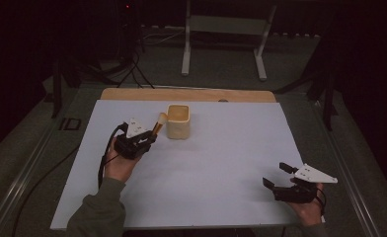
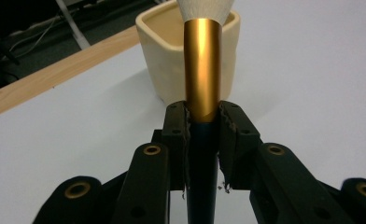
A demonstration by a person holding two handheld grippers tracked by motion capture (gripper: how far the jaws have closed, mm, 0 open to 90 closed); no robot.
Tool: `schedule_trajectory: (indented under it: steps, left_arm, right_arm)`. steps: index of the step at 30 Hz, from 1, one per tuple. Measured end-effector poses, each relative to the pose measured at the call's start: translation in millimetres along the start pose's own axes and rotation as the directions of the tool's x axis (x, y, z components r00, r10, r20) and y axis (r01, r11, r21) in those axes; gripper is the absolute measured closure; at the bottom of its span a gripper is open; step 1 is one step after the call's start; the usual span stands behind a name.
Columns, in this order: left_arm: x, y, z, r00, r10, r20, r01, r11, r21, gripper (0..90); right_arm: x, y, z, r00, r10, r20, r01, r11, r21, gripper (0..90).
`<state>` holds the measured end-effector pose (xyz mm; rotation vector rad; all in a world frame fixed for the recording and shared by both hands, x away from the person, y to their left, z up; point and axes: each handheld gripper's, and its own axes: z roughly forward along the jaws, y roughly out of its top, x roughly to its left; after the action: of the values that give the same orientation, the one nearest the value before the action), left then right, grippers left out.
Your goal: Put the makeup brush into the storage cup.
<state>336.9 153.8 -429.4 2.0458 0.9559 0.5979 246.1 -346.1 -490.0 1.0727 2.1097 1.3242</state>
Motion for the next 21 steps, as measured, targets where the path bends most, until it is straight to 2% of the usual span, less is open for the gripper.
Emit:
schedule_trajectory:
  steps: [7, 21]
  left_arm:
    - [1.0, 4.3, -0.1, 1.0000, 0.009, -0.003, -0.009, 0.9999, -0.004, 74.8]
    - [3.2, 13.6, 0.8, 0.9999, 0.000, -0.016, -0.001, 0.9995, -0.032, 74.8]
  right_arm:
    - [0.1, 0.0, 0.0, 1.0000, -0.001, -0.001, 0.001, 1.000, 0.000, 10.8]
    - [0.1, 0.0, 0.1, 1.0000, 0.000, -0.001, 0.000, 1.000, 0.001, 10.8]
